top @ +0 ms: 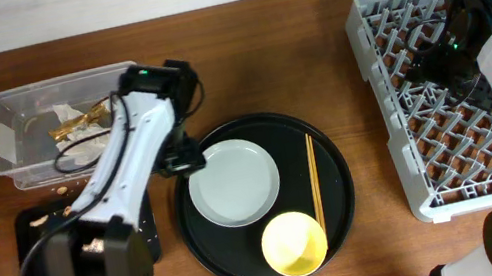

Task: Sort waste into correct bins and load items into the dishwasher rack
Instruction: 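Release the plate and move the left gripper back to the flat tray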

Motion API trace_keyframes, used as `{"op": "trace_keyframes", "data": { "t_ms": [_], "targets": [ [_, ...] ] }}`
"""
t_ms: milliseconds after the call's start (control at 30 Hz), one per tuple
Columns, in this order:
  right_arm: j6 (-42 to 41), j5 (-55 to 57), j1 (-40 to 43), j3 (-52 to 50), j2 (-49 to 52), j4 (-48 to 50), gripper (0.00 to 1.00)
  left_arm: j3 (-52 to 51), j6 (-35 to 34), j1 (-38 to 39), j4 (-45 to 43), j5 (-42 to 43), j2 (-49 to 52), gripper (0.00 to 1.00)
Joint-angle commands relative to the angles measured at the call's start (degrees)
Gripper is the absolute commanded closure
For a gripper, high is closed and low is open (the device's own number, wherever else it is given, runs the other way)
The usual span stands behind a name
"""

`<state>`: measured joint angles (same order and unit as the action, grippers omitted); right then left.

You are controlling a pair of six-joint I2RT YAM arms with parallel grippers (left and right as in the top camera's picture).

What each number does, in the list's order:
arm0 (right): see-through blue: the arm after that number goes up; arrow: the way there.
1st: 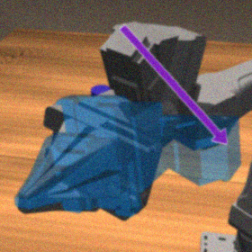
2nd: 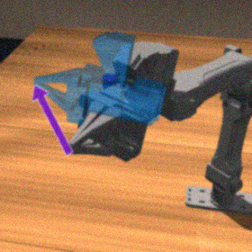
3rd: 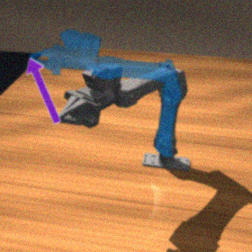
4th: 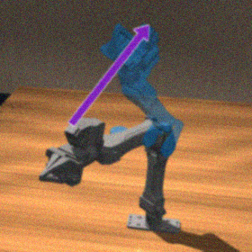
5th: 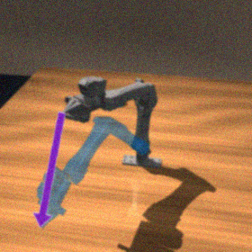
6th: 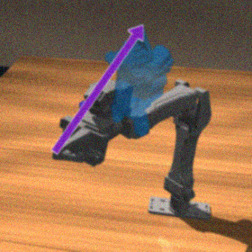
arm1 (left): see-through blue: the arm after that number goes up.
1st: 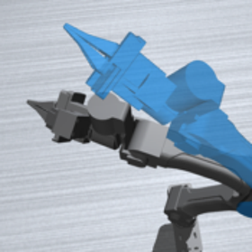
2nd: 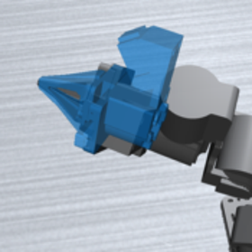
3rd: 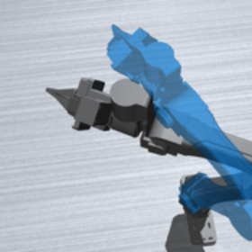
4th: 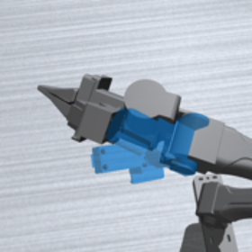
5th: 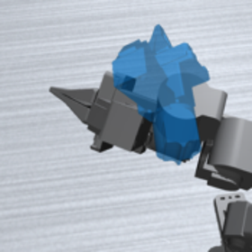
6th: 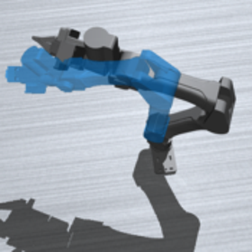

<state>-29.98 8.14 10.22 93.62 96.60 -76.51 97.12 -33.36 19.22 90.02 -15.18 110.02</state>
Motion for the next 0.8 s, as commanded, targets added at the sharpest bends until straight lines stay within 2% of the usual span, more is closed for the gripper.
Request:
{"op": "trace_keyframes", "data": {
  "t_ms": [0, 67, 133, 200, 367, 467, 567, 600, 633, 733, 767],
  "targets": [
    [-0.5, 1.1, 0.3, 0.1, 0.2, 0.0, 0.01, -2.9, -1.7, -5.1, 0.4, -3.9, -10.5, 0.01],
    [-0.5, 1.1, 0.3, 0.1, 0.2, 0.0, 0.01, -5.5, 0.6, -8.0, -1.6, -2.1, -14.2, 0.01],
    [-0.5, 1.1, 0.3, 0.1, 0.2, 0.0, 0.01, -11.0, 8.6, -11.8, -6.9, 5.7, -18.8, 0.01],
    [-0.5, 1.1, 0.3, 0.1, 0.2, 0.0, 0.01, -18.3, 11.0, -14.2, -12.3, 10.5, -22.4, 0.01],
    [-0.5, 1.1, 0.3, 0.1, 0.2, 0.0, 0.01, -29.0, 11.0, -14.1, -21.9, 13.1, -23.5, 0.01],
    [-0.5, 1.1, 0.3, 0.1, 0.2, 0.0, 0.01, -33.9, 11.0, -13.3, -28.0, 16.5, -23.5, 0.06],
    [-0.5, 1.1, 0.3, 0.1, 0.2, 0.0, 0.01, -36.4, 11.0, -12.8, -31.1, 16.5, -23.5, 0.11],
    [-0.5, 1.1, 0.3, 0.1, 0.2, 0.0, 0.02, -37.1, 11.0, -12.6, -32.1, 16.5, -23.5, 0.18],
    [-0.5, 1.1, 0.3, 0.1, 0.2, 0.0, 0.01, -37.6, 11.0, -12.6, -32.8, 16.5, -23.5, 0.22],
    [-0.5, 1.1, 0.3, 0.1, 0.2, 0.0, 0.01, -39.3, 11.0, -12.6, -35.2, 16.5, -23.5, 0.23],
    [-0.5, 1.1, 0.3, 0.1, 0.2, 0.0, 0.01, -40.5, 11.0, -12.6, -37.0, 16.5, -23.4, 0.27]
  ]
}}
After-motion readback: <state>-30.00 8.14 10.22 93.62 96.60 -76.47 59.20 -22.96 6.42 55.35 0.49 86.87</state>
